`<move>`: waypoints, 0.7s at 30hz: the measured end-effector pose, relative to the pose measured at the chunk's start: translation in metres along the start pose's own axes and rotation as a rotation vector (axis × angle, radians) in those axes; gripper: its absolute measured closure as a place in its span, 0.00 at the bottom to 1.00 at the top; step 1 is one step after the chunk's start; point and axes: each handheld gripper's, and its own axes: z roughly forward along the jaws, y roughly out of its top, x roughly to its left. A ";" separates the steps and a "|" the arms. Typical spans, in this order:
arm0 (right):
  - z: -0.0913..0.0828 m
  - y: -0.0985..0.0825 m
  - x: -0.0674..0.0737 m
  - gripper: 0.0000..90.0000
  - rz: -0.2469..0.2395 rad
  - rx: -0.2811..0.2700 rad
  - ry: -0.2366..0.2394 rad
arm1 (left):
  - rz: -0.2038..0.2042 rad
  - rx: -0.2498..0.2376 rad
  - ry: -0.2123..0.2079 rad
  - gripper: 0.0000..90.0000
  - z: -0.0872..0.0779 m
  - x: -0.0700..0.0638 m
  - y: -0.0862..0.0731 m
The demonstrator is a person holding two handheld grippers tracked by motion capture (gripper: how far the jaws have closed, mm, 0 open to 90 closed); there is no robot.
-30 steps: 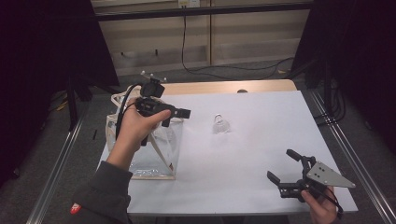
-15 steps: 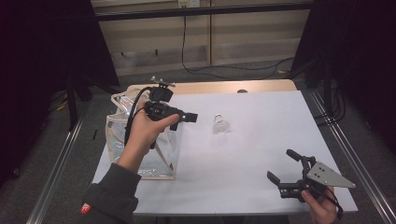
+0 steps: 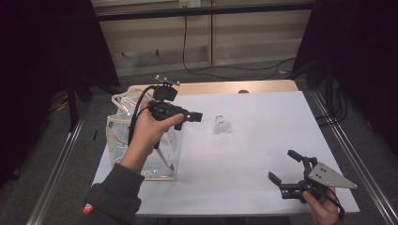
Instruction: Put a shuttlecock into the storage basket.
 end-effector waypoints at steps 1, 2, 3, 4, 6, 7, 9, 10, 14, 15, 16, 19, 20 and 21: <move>0.000 0.000 0.000 0.01 0.000 -0.001 0.000 | 0.003 0.002 -0.002 0.16 0.001 -0.001 0.000; 0.000 0.000 0.000 0.01 0.001 0.000 0.001 | 0.003 0.003 -0.005 0.15 0.003 -0.002 0.000; 0.000 0.000 0.000 0.01 0.001 0.000 0.001 | 0.002 0.003 -0.009 0.15 0.004 -0.003 0.000; 0.000 0.000 0.000 0.01 0.001 -0.001 0.002 | 0.005 0.003 -0.009 0.15 0.005 -0.004 -0.001; 0.000 0.000 0.000 0.01 0.001 0.000 0.001 | 0.009 0.006 -0.014 0.15 0.007 -0.006 0.000; 0.000 0.000 0.000 0.01 0.000 -0.001 0.000 | 0.009 0.006 -0.014 0.15 0.008 -0.007 0.000; 0.000 0.000 0.000 0.01 -0.001 -0.001 -0.001 | 0.011 0.007 -0.017 0.14 0.010 -0.009 0.000; 0.000 0.000 0.000 0.01 0.000 -0.002 0.000 | 0.008 0.002 -0.018 0.14 0.011 -0.010 0.000; 0.000 0.000 0.000 0.01 -0.001 -0.001 0.001 | 0.010 0.009 -0.028 0.14 0.017 -0.012 -0.001; 0.000 0.000 0.000 0.01 -0.001 -0.001 0.001 | 0.007 0.011 -0.030 0.14 0.018 -0.013 -0.001; 0.000 0.000 0.000 0.01 0.000 -0.001 0.001 | 0.007 0.011 -0.030 0.14 0.020 -0.013 -0.001; 0.000 0.000 0.000 0.01 0.000 0.000 0.002 | 0.004 0.013 -0.027 0.13 0.024 -0.014 -0.002; 0.000 0.000 0.000 0.01 0.001 -0.001 0.001 | 0.001 0.014 -0.028 0.13 0.026 -0.014 -0.002; 0.000 0.000 0.000 0.01 0.000 -0.001 0.001 | 0.002 0.017 -0.027 0.13 0.027 -0.014 -0.003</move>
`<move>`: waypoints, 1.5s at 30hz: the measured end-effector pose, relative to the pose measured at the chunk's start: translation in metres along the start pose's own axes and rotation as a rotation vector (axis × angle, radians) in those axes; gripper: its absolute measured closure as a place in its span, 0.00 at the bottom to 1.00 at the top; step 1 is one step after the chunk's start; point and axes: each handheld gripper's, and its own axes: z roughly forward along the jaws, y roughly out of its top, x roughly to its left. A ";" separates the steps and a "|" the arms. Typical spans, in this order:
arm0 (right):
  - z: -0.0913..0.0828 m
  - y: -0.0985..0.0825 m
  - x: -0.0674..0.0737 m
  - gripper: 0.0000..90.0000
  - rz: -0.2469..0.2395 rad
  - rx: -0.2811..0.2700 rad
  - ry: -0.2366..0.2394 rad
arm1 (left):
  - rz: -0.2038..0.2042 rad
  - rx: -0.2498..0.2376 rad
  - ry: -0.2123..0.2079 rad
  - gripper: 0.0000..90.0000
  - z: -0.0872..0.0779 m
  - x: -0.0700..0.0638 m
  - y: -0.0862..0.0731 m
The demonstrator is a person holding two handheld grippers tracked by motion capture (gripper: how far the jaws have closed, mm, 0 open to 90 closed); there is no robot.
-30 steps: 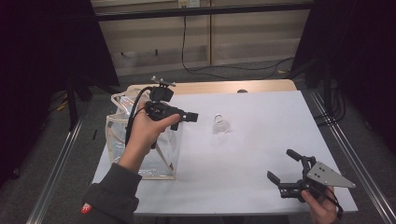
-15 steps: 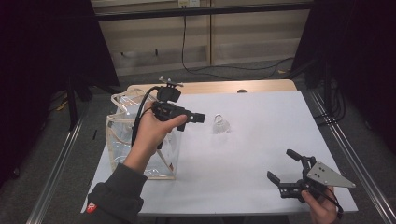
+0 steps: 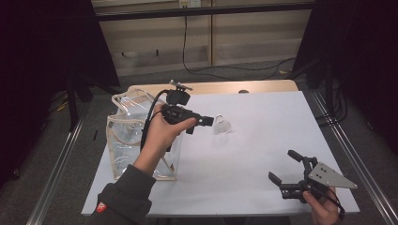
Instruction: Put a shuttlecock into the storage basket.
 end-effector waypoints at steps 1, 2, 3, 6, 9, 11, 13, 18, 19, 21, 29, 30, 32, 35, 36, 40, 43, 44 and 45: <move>0.000 0.000 0.000 0.01 0.001 0.000 0.001 | 0.000 0.002 0.003 0.13 0.002 0.000 -0.001; 0.000 0.000 0.000 0.01 0.000 0.000 0.001 | -0.001 0.006 0.001 0.13 0.003 0.000 -0.001; 0.000 0.000 0.000 0.01 0.000 0.000 0.001 | -0.002 0.006 -0.002 0.13 0.004 0.001 -0.002; 0.000 0.000 0.000 0.01 0.000 -0.001 0.000 | -0.007 0.010 -0.002 0.13 0.009 0.001 -0.003; 0.000 0.000 0.000 0.01 0.000 0.000 0.000 | -0.003 0.012 0.000 0.13 0.012 0.001 -0.005; 0.000 0.000 0.000 0.01 0.000 0.000 0.000 | -0.006 0.009 0.009 0.13 0.015 0.001 -0.006; 0.000 0.000 0.000 0.01 0.000 0.000 0.000 | -0.010 0.011 0.008 0.13 0.018 0.002 -0.007; 0.000 0.000 0.000 0.01 -0.003 0.000 0.001 | -0.017 0.014 0.014 0.13 0.025 0.003 -0.011; 0.000 0.000 0.000 0.01 -0.002 0.000 0.000 | -0.015 0.015 0.014 0.13 0.026 0.003 -0.011; 0.000 0.000 0.000 0.01 -0.003 -0.001 0.000 | -0.019 0.011 0.015 0.13 0.029 0.003 -0.012; 0.000 0.000 0.000 0.01 -0.004 -0.001 0.001 | -0.021 0.021 0.026 0.13 0.040 0.003 -0.016; 0.000 0.000 0.000 0.01 -0.003 -0.001 0.001 | -0.022 0.024 0.031 0.13 0.041 0.003 -0.017; 0.000 0.000 0.000 0.01 -0.004 -0.001 0.002 | -0.026 0.022 0.038 0.13 0.044 0.004 -0.018; 0.000 0.000 0.000 0.01 -0.004 -0.001 0.004 | -0.027 0.029 0.049 0.13 0.048 0.005 -0.020; 0.000 0.000 0.000 0.01 -0.005 -0.002 0.004 | -0.029 0.028 0.052 0.13 0.049 0.005 -0.020; 0.000 0.000 0.000 0.01 -0.002 0.000 0.002 | -0.035 0.033 0.059 0.13 0.054 0.007 -0.023; 0.000 0.000 0.000 0.01 -0.003 0.000 0.004 | -0.041 0.031 0.065 0.13 0.057 0.008 -0.025; 0.000 0.000 0.000 0.01 -0.003 -0.001 0.004 | -0.041 0.032 0.068 0.13 0.059 0.008 -0.025; 0.000 0.000 0.000 0.01 -0.005 -0.001 0.004 | -0.040 0.035 0.069 0.13 0.060 0.009 -0.025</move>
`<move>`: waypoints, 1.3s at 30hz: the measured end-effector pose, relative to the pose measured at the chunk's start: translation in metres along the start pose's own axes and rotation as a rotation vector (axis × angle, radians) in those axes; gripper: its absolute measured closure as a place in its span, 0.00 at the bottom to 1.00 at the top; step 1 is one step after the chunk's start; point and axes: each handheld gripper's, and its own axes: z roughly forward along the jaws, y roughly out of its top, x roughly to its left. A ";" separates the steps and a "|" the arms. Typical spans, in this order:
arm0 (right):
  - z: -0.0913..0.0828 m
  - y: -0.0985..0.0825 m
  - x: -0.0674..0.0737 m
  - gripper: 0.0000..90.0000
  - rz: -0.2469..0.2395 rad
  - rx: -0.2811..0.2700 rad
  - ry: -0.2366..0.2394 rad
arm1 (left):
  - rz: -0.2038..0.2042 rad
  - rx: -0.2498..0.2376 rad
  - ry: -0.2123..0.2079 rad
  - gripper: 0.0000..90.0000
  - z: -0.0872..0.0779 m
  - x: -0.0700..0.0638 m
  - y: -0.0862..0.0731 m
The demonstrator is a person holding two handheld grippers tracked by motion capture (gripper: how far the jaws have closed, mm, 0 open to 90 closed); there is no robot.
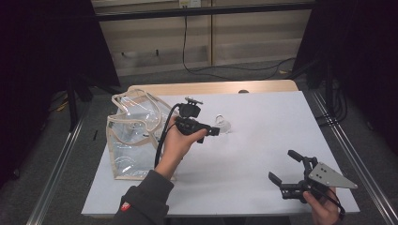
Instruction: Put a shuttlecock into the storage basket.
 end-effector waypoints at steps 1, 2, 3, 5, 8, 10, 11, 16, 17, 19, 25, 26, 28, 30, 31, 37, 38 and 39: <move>0.000 0.000 0.000 0.01 0.001 0.000 0.000 | -0.003 0.000 0.002 0.13 0.001 0.000 0.000; 0.000 0.000 0.000 0.01 0.003 -0.001 -0.001 | -0.006 -0.002 0.002 0.13 0.003 0.001 -0.001; 0.000 0.000 0.000 0.01 0.003 -0.001 -0.001 | -0.007 -0.003 0.004 0.13 0.004 0.001 -0.001; 0.000 0.000 0.000 0.01 0.004 0.002 -0.002 | -0.006 -0.001 0.011 0.13 0.006 0.001 -0.002; 0.000 0.000 0.000 0.01 0.004 0.002 -0.001 | -0.013 -0.006 0.010 0.13 0.009 0.002 -0.002; 0.000 0.000 0.000 0.01 0.003 0.001 -0.001 | -0.011 -0.003 0.010 0.13 0.011 0.003 -0.003; 0.000 0.000 0.000 0.01 0.005 -0.001 -0.003 | -0.010 -0.003 0.016 0.13 0.012 0.003 -0.003; 0.000 0.000 0.000 0.01 0.004 0.002 -0.003 | -0.016 -0.005 0.026 0.13 0.016 0.003 -0.004; 0.000 0.000 0.000 0.01 0.004 0.003 -0.003 | -0.016 -0.005 0.024 0.13 0.017 0.003 -0.004; 0.000 0.000 0.000 0.01 0.004 0.002 -0.002 | -0.013 -0.007 0.037 0.13 0.019 0.002 -0.004; 0.001 0.000 0.000 0.01 0.005 0.004 -0.006 | -0.012 -0.009 0.052 0.13 0.023 0.003 -0.005; 0.001 0.000 0.000 0.01 0.004 0.002 -0.005 | -0.013 -0.010 0.056 0.13 0.024 0.004 -0.005; 0.001 0.000 0.000 0.01 0.003 0.004 -0.002 | -0.015 -0.007 0.060 0.12 0.025 0.005 -0.005; 0.001 0.000 0.000 0.01 0.003 0.004 -0.002 | -0.017 -0.008 0.067 0.12 0.027 0.005 -0.005; 0.001 0.000 0.000 0.01 0.005 0.004 -0.002 | -0.018 -0.006 0.070 0.12 0.027 0.005 -0.005; 0.001 0.000 0.000 0.01 0.005 0.003 -0.006 | -0.012 -0.011 0.094 0.12 0.031 0.007 -0.005; 0.001 0.000 0.000 0.01 0.006 0.003 -0.007 | -0.012 -0.012 0.098 0.12 0.032 0.007 -0.005; 0.001 0.000 0.000 0.01 0.006 0.005 -0.007 | -0.014 -0.011 0.099 0.12 0.032 0.007 -0.005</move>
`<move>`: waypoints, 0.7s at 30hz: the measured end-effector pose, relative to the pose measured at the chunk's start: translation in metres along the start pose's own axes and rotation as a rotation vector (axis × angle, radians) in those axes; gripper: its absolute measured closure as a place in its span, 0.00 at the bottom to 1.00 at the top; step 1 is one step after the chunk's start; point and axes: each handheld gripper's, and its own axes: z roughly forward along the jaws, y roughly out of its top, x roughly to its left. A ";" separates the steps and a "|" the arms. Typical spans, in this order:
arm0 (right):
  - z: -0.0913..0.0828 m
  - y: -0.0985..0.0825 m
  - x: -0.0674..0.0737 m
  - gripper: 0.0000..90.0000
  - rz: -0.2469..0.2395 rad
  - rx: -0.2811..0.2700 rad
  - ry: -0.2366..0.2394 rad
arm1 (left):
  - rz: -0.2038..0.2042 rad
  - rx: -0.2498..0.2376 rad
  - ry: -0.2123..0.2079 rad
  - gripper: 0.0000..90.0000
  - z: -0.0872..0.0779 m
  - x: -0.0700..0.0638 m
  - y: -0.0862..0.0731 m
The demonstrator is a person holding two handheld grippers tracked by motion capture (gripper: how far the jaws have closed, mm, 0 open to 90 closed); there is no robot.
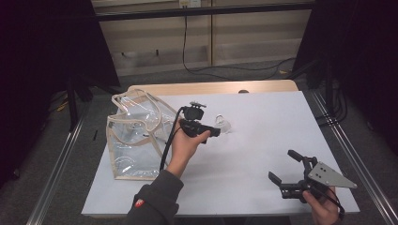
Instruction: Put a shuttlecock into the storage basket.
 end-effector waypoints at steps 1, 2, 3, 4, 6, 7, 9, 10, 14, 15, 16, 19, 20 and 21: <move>0.000 0.000 0.000 0.01 0.003 0.001 0.000 | 0.001 0.000 0.001 0.12 0.001 0.000 0.000; 0.000 0.000 0.000 0.01 0.003 0.001 -0.001 | 0.005 0.001 0.005 0.12 0.001 0.000 0.000; 0.000 0.000 0.000 0.01 0.003 0.001 -0.001 | 0.004 0.000 0.006 0.11 0.002 0.000 0.000; 0.000 0.000 0.000 0.01 0.003 0.001 0.000 | 0.007 -0.003 0.009 0.11 0.002 0.000 0.000; 0.000 0.000 0.000 0.01 0.003 0.001 0.000 | 0.002 -0.003 0.011 0.11 0.004 0.000 0.000; 0.000 0.000 0.000 0.01 0.003 0.001 0.001 | 0.002 -0.003 0.011 0.11 0.005 0.000 0.000; 0.000 0.000 0.000 0.01 0.000 0.001 0.001 | 0.004 -0.001 0.017 0.11 0.006 0.001 0.001; 0.000 0.000 0.000 0.01 0.003 0.000 0.002 | 0.004 -0.002 0.017 0.11 0.007 0.001 0.001; 0.000 0.000 0.000 0.01 0.002 0.000 0.002 | -0.001 -0.003 0.031 0.11 0.010 0.003 0.001; 0.000 0.000 0.000 0.01 0.001 -0.001 0.002 | -0.004 -0.005 0.031 0.11 0.010 0.003 0.001; 0.000 0.000 0.000 0.01 0.001 0.000 0.002 | -0.003 -0.006 0.035 0.11 0.011 0.003 0.001; 0.000 0.000 0.000 0.01 0.000 -0.001 0.002 | -0.004 -0.003 0.038 0.12 0.014 0.003 0.001; 0.000 0.000 0.000 0.01 0.001 -0.001 0.003 | -0.004 -0.007 0.042 0.12 0.015 0.003 0.001; 0.000 0.000 0.000 0.01 0.001 -0.002 0.002 | -0.001 -0.008 0.044 0.12 0.016 0.003 0.001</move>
